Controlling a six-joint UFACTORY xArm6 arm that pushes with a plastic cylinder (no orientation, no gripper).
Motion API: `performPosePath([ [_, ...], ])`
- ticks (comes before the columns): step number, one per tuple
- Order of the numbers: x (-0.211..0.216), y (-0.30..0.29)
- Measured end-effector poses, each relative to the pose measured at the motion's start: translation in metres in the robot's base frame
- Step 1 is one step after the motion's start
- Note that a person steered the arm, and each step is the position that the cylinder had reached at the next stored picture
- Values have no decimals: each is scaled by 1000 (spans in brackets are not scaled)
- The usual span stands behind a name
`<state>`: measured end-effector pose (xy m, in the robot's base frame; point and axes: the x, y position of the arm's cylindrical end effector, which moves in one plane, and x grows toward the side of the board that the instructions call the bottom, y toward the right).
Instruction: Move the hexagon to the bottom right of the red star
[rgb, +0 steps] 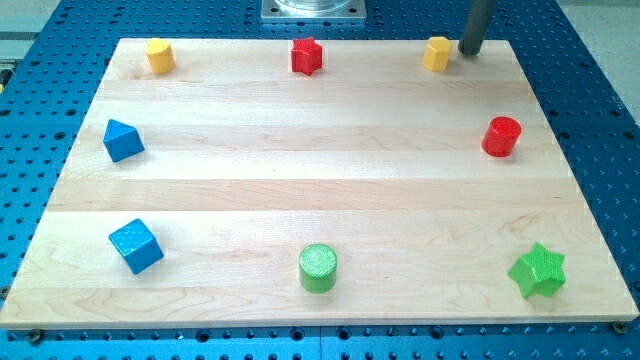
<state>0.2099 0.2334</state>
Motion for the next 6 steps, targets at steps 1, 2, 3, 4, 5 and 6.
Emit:
performPosePath([
  [1,0,0],
  [2,0,-5],
  [3,0,-11],
  [4,0,-13],
  [5,0,-18],
  [6,-1,-74],
])
